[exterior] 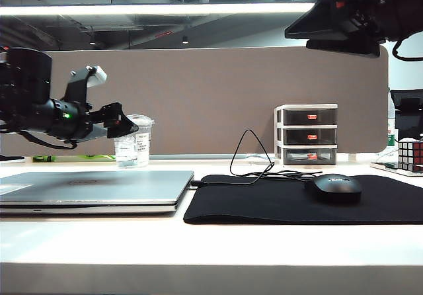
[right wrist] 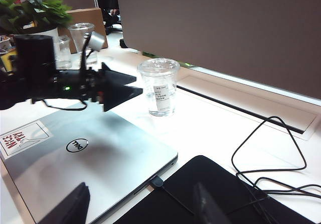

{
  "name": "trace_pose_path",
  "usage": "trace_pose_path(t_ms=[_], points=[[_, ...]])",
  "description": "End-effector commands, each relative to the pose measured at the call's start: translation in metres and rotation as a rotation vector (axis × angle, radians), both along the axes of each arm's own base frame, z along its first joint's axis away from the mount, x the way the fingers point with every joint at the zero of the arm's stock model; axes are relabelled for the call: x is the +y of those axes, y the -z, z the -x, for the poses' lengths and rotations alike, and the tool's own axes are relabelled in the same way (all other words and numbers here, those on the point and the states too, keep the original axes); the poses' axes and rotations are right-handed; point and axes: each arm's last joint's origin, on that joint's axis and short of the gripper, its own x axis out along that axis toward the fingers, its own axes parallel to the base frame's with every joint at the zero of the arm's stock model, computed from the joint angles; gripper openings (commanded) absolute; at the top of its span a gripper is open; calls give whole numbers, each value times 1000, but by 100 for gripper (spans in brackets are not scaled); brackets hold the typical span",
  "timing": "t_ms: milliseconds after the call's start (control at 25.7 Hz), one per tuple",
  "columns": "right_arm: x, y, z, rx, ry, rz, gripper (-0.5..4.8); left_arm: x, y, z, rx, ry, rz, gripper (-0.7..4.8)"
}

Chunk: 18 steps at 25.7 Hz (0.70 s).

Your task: Pick up the coffee cup and place it over the laptop.

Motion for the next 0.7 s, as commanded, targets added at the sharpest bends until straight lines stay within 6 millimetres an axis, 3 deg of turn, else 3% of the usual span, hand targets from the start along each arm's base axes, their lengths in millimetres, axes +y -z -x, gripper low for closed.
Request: trace_pose_path(t_ms=[39,388,699], points=[[0,-4,0,-39,-1,6,284,0,4,-18,12,-29,-12,479],[0,-4,0,-48,-1,17,273,0,24,-36,20,-72,-97,479],[0,-4,0,-54,0,19,273,-2,17,-57,-39,-73,-83,479]])
